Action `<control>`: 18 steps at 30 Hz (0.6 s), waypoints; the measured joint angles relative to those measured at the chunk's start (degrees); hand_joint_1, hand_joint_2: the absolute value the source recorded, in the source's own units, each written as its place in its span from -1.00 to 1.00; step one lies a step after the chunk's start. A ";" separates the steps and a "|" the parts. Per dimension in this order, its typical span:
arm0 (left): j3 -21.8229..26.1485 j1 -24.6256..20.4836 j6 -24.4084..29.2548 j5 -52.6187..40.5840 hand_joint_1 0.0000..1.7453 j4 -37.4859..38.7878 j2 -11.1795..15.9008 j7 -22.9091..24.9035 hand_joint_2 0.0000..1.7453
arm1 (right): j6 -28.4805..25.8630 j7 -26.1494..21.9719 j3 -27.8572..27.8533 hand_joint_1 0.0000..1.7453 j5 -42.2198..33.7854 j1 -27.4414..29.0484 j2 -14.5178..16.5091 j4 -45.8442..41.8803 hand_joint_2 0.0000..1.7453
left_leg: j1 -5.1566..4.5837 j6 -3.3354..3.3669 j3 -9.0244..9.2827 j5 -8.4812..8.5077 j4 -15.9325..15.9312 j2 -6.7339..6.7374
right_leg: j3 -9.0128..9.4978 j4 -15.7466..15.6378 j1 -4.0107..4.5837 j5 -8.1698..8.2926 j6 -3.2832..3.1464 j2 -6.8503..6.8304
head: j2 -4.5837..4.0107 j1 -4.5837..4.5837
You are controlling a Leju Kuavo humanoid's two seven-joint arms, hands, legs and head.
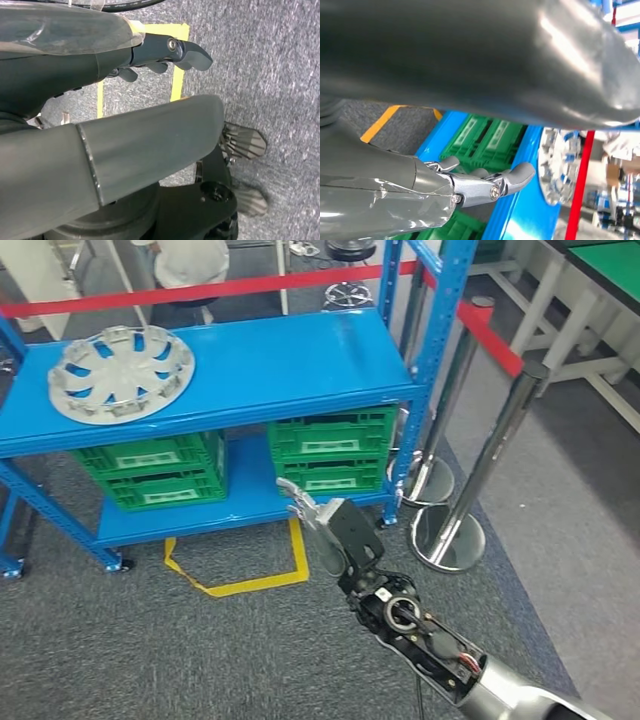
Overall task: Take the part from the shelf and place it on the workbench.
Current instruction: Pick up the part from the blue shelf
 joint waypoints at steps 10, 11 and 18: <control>-0.01 -0.15 -0.01 0.04 -1.00 0.12 -0.01 -0.02 -1.00 | 0.08 -0.01 -0.02 -1.00 0.14 0.65 -0.38 -0.01 -1.00 | 0.57 -2.60 0.45 -1.81 1.33 -0.26 | 2.79 -6.22 -0.54 3.83 -0.11 0.14 | -0.01 1.23; -0.01 -0.15 -0.01 0.06 -1.00 0.13 -0.03 -0.02 -1.00 | 0.07 -0.01 -0.03 -1.00 0.18 0.66 -0.40 -0.04 -1.00 | 0.62 -2.88 0.27 -1.88 1.35 -0.25 | 2.79 -6.38 -0.52 3.53 -0.72 0.24 | 0.00 1.08; -0.04 -0.14 0.00 0.12 -1.00 0.13 -0.09 -0.04 -1.00 | 0.04 -0.09 -0.04 -1.00 0.26 0.59 -0.42 -0.26 -1.00 | 0.65 -3.29 -11.57 -7.88 20.59 -0.32 | 3.24 -6.58 -0.08 2.95 -2.59 0.17 | 0.00 -1.01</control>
